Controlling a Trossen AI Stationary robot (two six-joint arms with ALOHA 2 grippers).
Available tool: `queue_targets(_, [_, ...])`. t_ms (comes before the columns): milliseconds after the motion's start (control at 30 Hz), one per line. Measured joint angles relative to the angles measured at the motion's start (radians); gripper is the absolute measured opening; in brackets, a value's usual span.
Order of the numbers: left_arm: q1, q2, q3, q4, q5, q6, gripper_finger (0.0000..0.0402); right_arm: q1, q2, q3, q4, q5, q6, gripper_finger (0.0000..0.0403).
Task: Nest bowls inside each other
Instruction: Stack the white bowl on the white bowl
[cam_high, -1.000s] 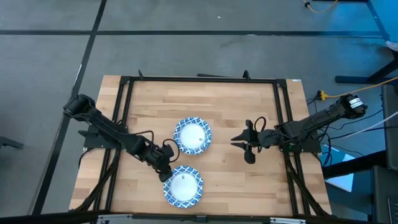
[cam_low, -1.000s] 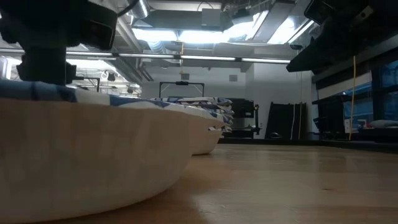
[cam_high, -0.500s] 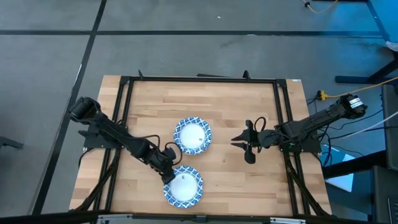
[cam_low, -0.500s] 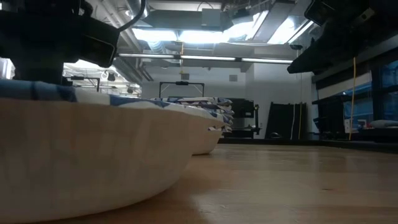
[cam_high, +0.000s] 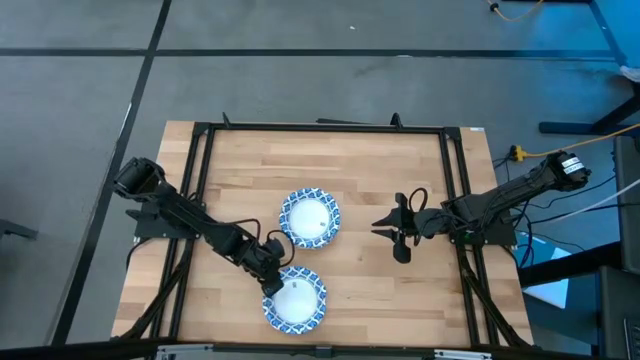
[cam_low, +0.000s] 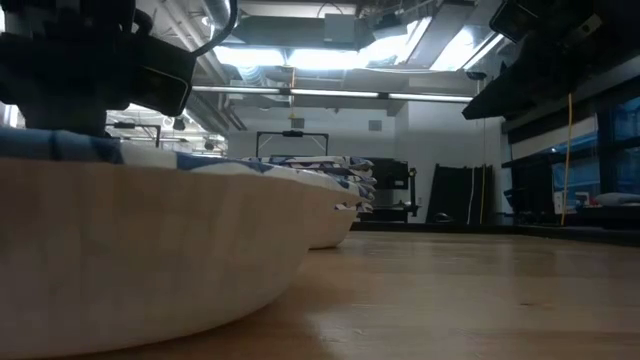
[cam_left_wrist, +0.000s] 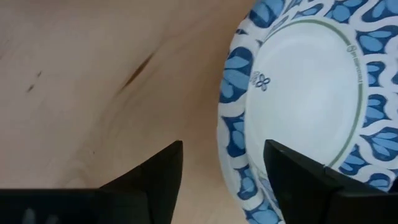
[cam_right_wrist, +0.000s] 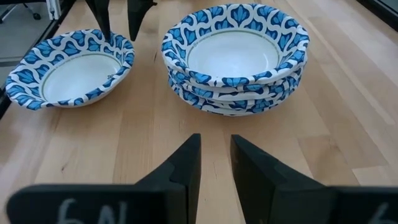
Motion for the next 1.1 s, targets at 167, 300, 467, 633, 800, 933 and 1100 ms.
queue_targets(167, [0.0,0.0,0.0,-0.005,0.0,0.0,0.0175,0.0,0.0,0.0,0.0,0.0,0.0,0.0088])
queue_targets(300, [0.001,0.0,0.0,-0.005,0.016,0.0,0.014,0.0,0.0,0.0,0.0,0.0,0.0,0.0088])
queue_targets(467, [0.018,0.0,0.0,-0.005,0.074,-0.023,0.0094,0.0,0.0,0.0,0.0,0.0,0.0,0.0088])
queue_targets(633, [0.04,-0.018,0.0,0.024,0.114,0.016,0.003,0.0,0.0,0.0,-0.001,0.0,0.0,0.0088])
queue_targets(800, [0.069,-0.102,0.0,0.03,0.166,0.062,0.0008,0.0,0.0,0.0,-0.005,0.0,0.0,0.0088])
queue_targets(933, [0.097,-0.195,0.0,0.031,0.208,0.061,0.0003,0.0,0.0,0.0,-0.007,0.002,0.0,0.0088])
queue_targets(1100, [0.173,-0.33,0.0,0.034,0.185,0.046,0.0002,0.0,0.0,0.0,-0.006,0.002,0.0,0.0088])
